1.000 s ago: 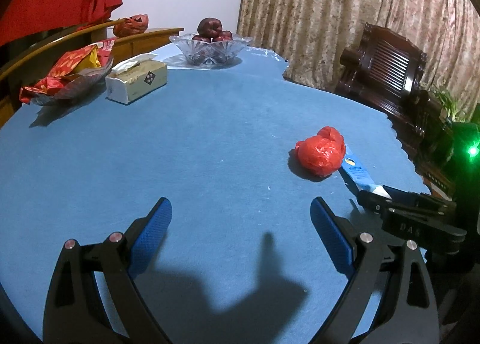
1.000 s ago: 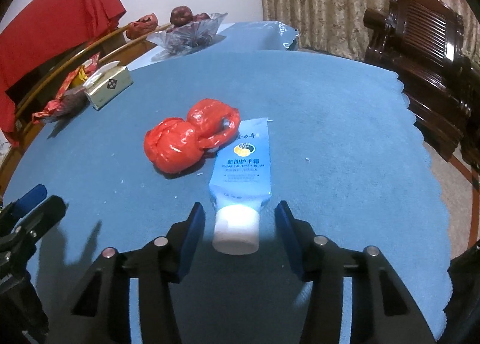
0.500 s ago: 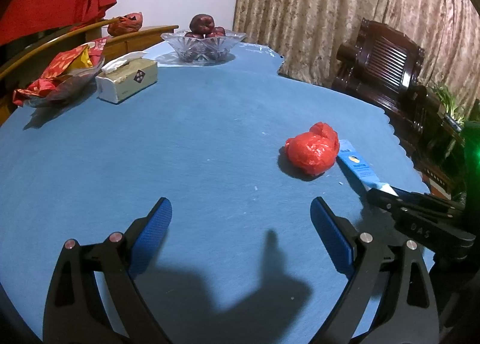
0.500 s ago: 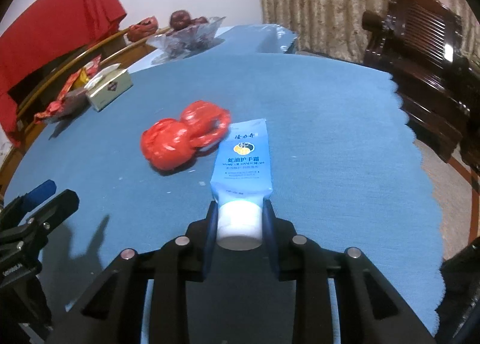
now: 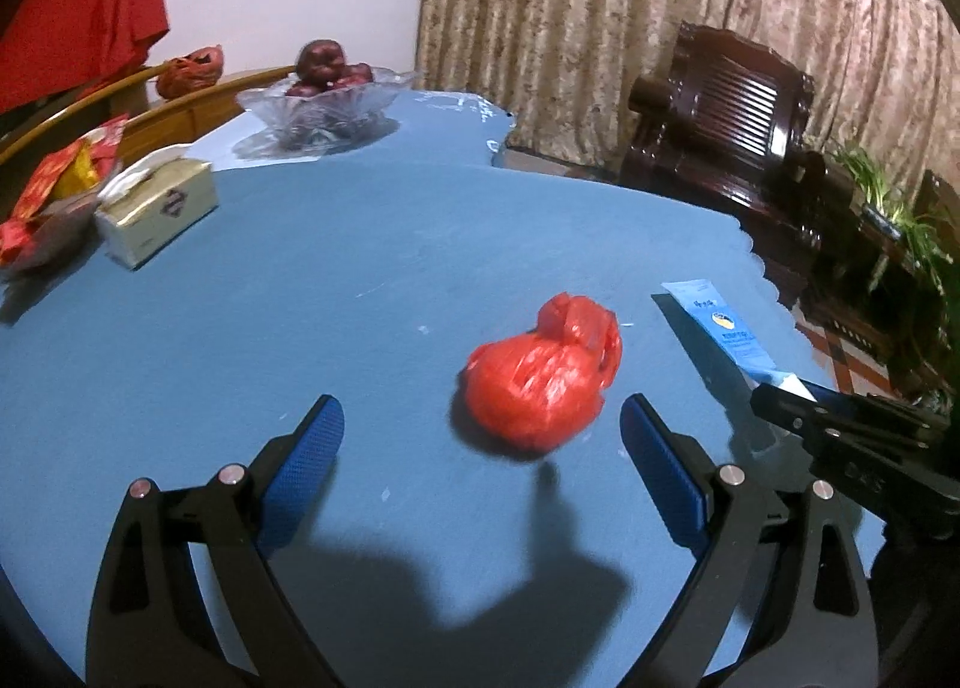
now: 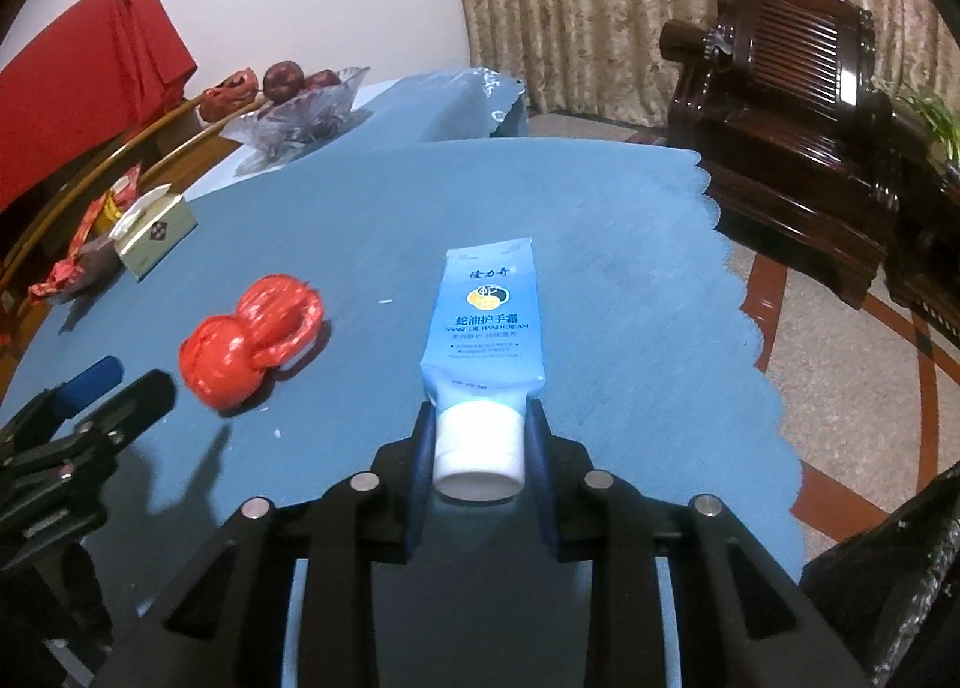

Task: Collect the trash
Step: 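Grasp the red plastic bag with the left tool while the right holds the tube, then carry the red bag and cream tube over the black bin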

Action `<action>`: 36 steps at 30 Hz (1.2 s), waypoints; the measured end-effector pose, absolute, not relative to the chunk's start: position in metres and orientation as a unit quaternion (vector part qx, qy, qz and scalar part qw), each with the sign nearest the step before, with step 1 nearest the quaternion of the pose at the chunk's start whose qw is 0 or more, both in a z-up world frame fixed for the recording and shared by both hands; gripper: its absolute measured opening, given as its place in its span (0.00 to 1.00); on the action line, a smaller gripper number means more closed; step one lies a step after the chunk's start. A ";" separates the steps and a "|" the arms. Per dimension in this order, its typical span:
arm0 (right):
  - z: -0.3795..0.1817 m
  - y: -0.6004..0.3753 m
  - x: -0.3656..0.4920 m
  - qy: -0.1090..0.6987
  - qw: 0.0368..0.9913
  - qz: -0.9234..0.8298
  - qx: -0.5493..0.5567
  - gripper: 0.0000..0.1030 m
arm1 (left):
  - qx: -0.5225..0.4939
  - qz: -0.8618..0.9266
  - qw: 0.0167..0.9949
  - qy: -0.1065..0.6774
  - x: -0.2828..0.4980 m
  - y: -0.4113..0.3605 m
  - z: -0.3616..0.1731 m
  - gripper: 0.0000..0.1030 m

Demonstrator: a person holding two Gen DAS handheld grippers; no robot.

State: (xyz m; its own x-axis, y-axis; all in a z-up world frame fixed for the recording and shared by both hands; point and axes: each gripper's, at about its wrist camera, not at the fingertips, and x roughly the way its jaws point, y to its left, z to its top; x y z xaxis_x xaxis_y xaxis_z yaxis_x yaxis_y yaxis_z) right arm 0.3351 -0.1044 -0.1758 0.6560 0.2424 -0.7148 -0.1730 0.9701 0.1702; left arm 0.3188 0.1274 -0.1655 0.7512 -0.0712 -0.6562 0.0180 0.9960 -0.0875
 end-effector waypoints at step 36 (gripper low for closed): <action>-0.134 -0.114 0.295 0.376 0.914 0.139 0.067 0.28 | -0.060 -0.032 0.930 0.360 0.282 0.105 -0.128 0.35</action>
